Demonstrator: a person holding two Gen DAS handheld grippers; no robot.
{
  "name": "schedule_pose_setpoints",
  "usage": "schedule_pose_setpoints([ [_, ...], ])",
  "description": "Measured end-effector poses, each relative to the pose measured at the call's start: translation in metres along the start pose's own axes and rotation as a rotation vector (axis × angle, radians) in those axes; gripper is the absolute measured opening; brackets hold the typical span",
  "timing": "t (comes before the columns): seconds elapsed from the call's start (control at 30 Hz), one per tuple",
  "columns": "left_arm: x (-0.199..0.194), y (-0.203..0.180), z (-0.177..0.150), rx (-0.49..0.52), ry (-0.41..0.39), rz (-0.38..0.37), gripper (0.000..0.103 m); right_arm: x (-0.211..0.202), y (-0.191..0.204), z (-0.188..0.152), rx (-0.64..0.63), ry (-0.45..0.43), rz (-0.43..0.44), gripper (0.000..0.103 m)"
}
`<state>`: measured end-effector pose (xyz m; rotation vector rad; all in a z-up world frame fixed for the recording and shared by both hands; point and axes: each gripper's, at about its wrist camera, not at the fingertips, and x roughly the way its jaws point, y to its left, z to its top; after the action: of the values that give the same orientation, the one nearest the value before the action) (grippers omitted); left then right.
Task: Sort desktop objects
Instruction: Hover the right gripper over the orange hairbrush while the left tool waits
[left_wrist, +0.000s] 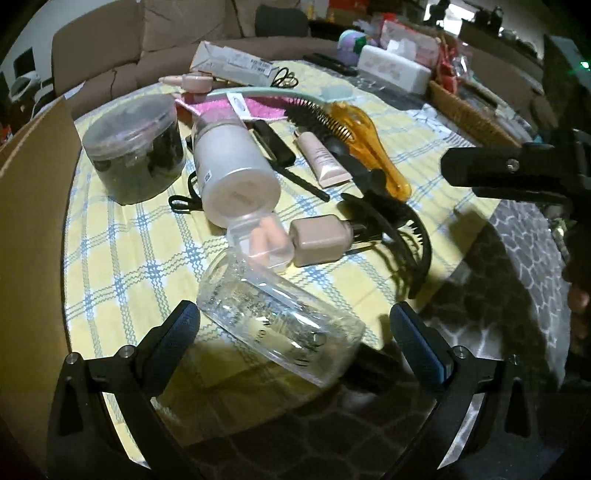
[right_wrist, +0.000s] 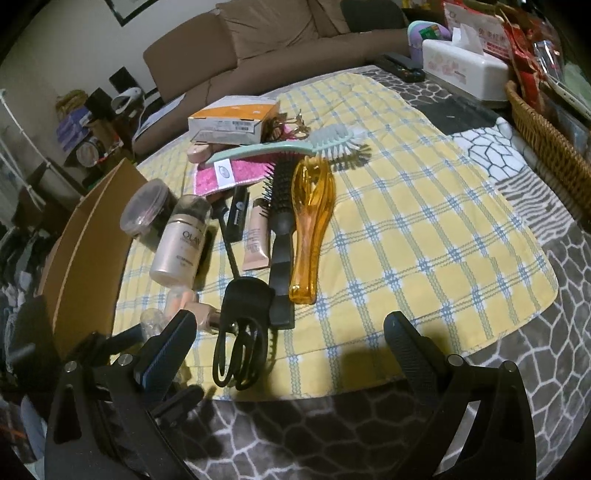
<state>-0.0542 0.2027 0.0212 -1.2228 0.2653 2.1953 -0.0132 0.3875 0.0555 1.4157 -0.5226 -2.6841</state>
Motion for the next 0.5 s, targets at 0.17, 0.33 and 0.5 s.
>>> schedule_pose_setpoints([
  [0.17, -0.010, 0.012, -0.006, -0.016, 0.008, -0.068, 0.103, 0.002, -0.002, -0.001, 0.013, 0.010, 0.011, 0.103],
  [0.33, -0.022, 0.029, -0.014, -0.085, -0.001, -0.130, 0.103, 0.001, 0.001, 0.000, 0.007, 0.008, 0.032, 0.103],
  [0.5, -0.022, 0.016, -0.007, 0.060, -0.009, -0.106, 0.103, 0.001, 0.006, 0.000, -0.001, 0.010, 0.042, 0.103],
])
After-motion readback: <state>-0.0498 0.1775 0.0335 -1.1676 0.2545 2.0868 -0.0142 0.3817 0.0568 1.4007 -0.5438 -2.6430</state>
